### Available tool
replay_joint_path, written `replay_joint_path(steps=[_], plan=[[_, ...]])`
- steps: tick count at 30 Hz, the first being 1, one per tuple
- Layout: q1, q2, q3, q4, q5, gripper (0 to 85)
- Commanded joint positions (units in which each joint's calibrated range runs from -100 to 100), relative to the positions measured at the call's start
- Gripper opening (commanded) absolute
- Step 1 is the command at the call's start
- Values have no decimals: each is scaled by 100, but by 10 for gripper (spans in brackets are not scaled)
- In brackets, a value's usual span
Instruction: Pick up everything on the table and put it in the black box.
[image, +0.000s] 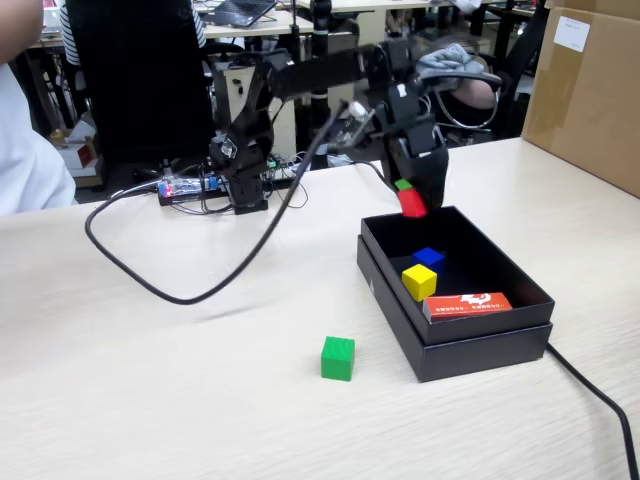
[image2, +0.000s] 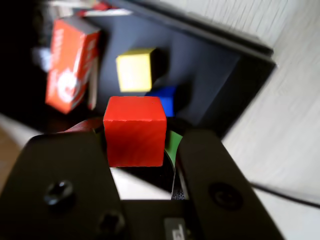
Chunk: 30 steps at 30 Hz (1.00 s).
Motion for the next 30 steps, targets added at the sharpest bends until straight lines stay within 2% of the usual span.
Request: replay_joint_path(steps=[1, 6, 19, 21, 23, 25, 28, 30], plan=[[5, 213, 527, 8, -15, 11], [-5, 867, 464, -61, 10, 11], [24, 1120, 38, -147, 39, 17], [24, 1166, -71, -156, 39, 122], [24, 1257, -89, -208, 39, 166], [24, 1257, -80, -208, 34, 271], [20, 1097, -53, -208, 34, 366], [20, 833, -44, -208, 34, 398]])
